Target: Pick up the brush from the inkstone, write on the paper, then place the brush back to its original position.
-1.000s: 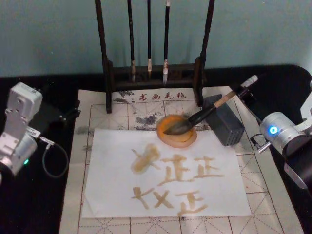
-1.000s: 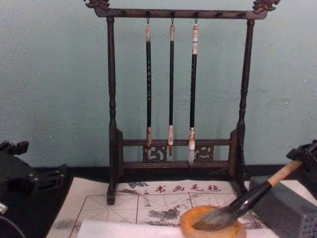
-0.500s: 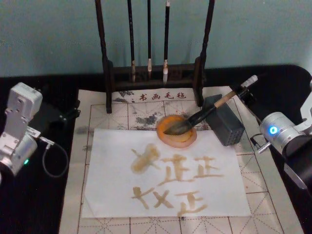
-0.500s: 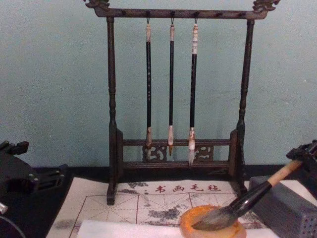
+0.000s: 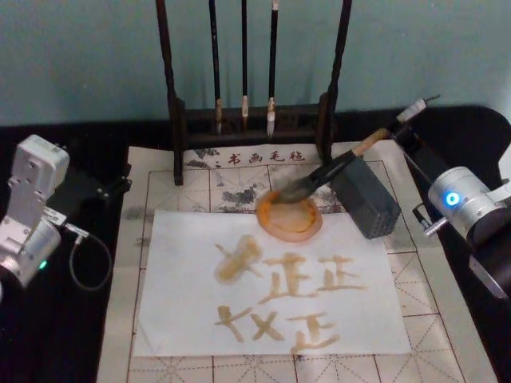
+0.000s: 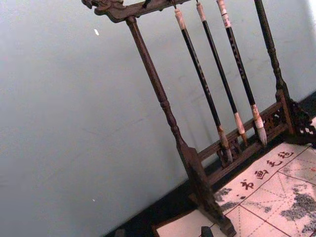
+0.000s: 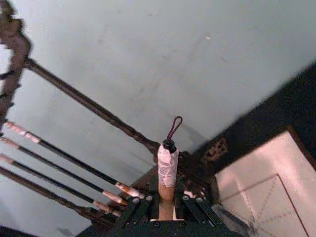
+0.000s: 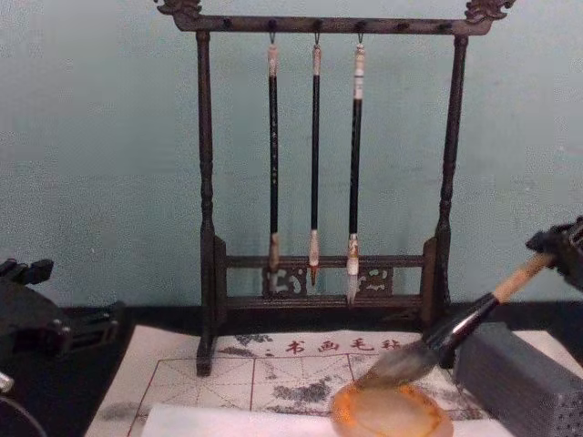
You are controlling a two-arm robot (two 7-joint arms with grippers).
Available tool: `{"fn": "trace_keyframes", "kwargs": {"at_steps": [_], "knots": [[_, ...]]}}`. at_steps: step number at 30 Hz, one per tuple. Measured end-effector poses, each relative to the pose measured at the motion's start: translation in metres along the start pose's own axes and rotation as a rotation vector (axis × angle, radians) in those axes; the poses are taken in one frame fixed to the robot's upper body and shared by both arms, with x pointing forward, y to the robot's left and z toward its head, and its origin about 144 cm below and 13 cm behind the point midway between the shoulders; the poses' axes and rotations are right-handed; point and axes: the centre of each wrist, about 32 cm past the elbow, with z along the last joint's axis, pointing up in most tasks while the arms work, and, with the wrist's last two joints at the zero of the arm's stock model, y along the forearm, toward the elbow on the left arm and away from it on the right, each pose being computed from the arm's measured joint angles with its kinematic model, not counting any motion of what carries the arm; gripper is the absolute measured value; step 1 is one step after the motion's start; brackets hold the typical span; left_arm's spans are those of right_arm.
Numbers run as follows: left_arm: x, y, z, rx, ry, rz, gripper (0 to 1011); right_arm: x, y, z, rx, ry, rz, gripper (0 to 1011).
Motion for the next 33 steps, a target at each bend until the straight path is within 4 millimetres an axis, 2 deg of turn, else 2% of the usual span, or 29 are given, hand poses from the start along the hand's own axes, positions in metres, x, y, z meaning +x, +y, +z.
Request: {"fn": "trace_keyframes", "kwargs": {"at_steps": [19,25,33], "knots": [[0.0,0.0,0.0,0.0,0.0,0.0,1001,-0.005,-0.027,0.018,0.034,-0.373,0.232,185],[0.0,0.0,0.0,0.0,0.0,0.0,1001,-0.003,-0.04,0.022,0.019,-0.579,0.351,185],[0.0,0.0,0.0,0.0,0.0,0.0,1001,-0.001,-0.052,0.028,0.019,-0.706,0.448,185]]}}
